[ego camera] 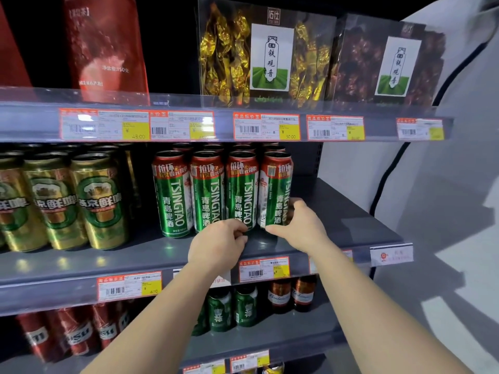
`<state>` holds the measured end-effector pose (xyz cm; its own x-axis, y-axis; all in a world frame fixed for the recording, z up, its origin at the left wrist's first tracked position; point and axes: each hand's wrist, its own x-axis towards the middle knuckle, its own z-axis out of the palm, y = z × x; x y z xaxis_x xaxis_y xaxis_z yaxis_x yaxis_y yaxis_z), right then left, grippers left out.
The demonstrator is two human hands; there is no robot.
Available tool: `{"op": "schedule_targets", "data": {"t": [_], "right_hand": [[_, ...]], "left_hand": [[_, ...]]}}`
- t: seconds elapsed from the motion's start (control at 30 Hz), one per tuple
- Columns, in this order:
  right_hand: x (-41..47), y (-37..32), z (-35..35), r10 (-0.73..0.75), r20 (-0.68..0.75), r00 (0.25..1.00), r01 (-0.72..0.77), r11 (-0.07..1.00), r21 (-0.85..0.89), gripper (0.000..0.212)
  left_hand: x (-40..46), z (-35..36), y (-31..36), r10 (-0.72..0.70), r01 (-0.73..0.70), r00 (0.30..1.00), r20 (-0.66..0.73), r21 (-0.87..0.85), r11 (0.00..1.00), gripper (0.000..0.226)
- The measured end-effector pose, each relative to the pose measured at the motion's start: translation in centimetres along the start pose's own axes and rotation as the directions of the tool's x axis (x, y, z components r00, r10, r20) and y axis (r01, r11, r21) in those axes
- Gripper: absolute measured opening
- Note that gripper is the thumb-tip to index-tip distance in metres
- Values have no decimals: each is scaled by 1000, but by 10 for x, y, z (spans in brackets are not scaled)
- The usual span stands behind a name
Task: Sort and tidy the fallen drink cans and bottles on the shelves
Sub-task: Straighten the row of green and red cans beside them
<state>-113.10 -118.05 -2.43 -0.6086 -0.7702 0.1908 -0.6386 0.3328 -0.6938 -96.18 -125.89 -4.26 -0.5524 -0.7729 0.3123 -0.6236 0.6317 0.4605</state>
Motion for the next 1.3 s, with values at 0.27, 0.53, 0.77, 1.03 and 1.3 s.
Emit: {"op": "schedule_targets", "data": {"t": [0.27, 0.53, 0.77, 1.03, 1.3], "right_hand": [[-1, -2, 9, -7, -74, 997, 4, 999, -32, 64], [0, -3, 12, 5, -88, 996, -13, 995, -96, 65], [-2, -1, 15, 27, -126, 992, -39, 995, -97, 84], [-36, -33, 45, -248, -349, 904, 275, 961, 28, 28], [-32, -51, 72, -296, -68, 953, 286, 949, -131, 21]], "left_hand": [[-1, -1, 1, -9, 9, 1000, 10, 17, 1000, 29], [0, 0, -1, -10, 10, 1000, 16, 15, 1000, 29], [-14, -14, -7, -58, -8, 966, -253, -251, 968, 16], [-4, -56, -64, -428, 316, 857, -286, -363, 876, 91], [4, -60, -83, -383, 301, 905, -182, -360, 883, 88]]}}
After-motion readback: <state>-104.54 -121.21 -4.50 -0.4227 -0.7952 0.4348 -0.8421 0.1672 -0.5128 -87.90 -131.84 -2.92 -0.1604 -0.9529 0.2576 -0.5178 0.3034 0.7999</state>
